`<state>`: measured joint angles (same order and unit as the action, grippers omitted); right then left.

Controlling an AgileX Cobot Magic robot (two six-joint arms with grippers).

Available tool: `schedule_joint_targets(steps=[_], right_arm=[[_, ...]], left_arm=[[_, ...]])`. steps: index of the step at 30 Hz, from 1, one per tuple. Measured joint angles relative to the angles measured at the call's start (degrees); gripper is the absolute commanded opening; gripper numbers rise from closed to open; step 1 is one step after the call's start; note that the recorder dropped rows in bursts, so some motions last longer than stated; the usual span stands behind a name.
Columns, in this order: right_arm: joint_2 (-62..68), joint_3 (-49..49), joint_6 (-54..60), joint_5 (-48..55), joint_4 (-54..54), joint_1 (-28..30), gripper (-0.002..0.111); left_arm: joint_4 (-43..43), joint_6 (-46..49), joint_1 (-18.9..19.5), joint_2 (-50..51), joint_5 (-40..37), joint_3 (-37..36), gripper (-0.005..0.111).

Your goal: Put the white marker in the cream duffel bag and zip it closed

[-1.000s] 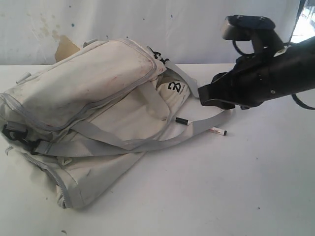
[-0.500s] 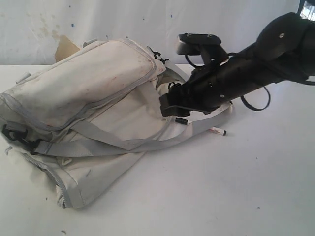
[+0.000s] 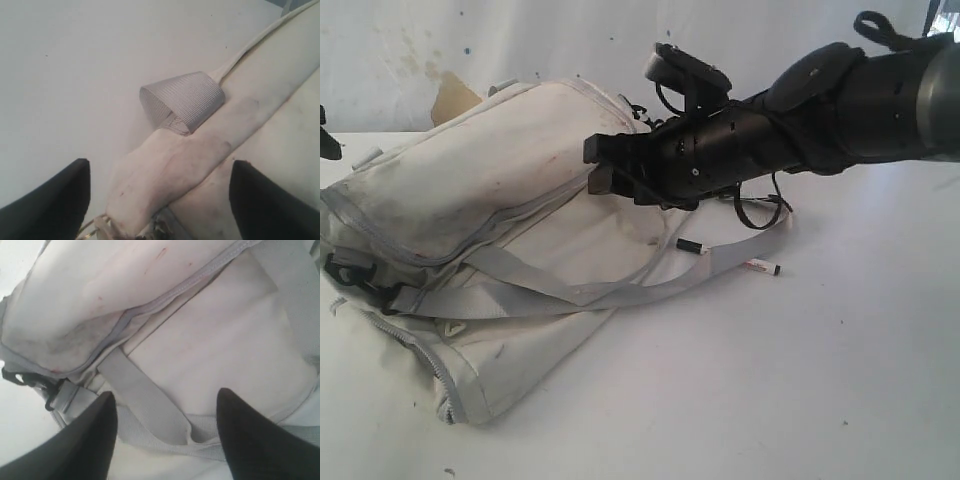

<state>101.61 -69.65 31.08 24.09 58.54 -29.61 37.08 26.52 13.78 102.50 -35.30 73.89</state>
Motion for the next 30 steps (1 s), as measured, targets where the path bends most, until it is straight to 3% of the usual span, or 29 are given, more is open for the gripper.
schedule_joint_targets(steps=[9, 14, 20, 22, 24, 25, 26, 27, 30], right_arm=[[6.21, -4.80, 2.42, -2.48, 3.24, -1.33, 0.055], [10.16, -10.17, 2.77, -3.50, 3.68, -3.39, 0.066], [14.87, -14.72, 2.99, -3.72, 4.40, -5.56, 0.067], [15.82, -15.10, 2.99, -3.82, 4.45, -6.11, 0.067], [16.18, -15.10, 2.99, -4.55, 4.45, -6.33, 0.067], [16.18, -15.18, 2.99, -4.94, 4.45, -6.33, 0.067], [16.18, -15.18, 2.99, -5.83, 4.45, -6.33, 0.067], [16.18, -15.18, 2.99, -6.18, 4.45, -6.33, 0.067], [16.18, -15.18, 2.99, -5.57, 4.45, -6.33, 0.065]], left_arm=[[5.30, 1.81, 0.00, 5.76, -2.81, 3.57, 0.088], [7.41, 4.00, 0.00, 7.03, -3.31, 3.65, 0.088], [12.01, 8.35, 0.00, 8.49, -4.40, 3.75, 0.082], [13.14, 9.02, 0.00, 10.06, -4.40, 3.70, 0.072], [14.78, 9.16, 0.00, 11.18, -4.40, 3.70, 0.049], [15.35, 9.19, 0.00, 11.43, -4.40, 3.70, 0.029], [16.56, 9.30, 0.00, 11.41, -4.49, 3.70, 0.020], [16.98, 9.30, 0.00, 11.41, -4.49, 3.70, 0.000], [19.48, 9.15, 0.64, 11.41, -5.48, 3.70, 0.000]])
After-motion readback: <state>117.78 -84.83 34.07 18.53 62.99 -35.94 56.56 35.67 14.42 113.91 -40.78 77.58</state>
